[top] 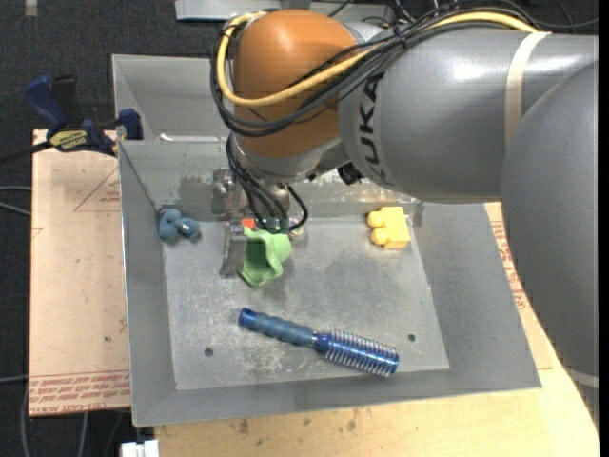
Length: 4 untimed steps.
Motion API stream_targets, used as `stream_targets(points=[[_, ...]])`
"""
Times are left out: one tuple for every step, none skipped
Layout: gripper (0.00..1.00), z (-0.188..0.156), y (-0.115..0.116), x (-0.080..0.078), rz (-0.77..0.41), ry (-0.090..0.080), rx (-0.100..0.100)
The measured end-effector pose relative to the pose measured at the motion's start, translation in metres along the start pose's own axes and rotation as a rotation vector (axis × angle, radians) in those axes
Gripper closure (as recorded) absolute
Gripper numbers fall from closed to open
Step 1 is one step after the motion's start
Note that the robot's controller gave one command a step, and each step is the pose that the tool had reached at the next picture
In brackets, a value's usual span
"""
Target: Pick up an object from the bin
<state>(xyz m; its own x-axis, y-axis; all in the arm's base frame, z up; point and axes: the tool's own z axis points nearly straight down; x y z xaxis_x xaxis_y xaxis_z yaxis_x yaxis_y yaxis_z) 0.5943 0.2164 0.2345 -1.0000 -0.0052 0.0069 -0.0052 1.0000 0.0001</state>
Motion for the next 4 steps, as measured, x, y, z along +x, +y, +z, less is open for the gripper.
stream_targets(points=[[0.00,0.074,-0.067,0.018,-0.264,-0.002,0.003],[0.00,0.161,-0.075,0.030,-0.512,-0.002,0.001],[0.00,0.166,-0.069,0.083,-0.526,-0.002,-0.001],[1.00,0.165,-0.070,0.081,-0.522,-0.007,-0.001]])
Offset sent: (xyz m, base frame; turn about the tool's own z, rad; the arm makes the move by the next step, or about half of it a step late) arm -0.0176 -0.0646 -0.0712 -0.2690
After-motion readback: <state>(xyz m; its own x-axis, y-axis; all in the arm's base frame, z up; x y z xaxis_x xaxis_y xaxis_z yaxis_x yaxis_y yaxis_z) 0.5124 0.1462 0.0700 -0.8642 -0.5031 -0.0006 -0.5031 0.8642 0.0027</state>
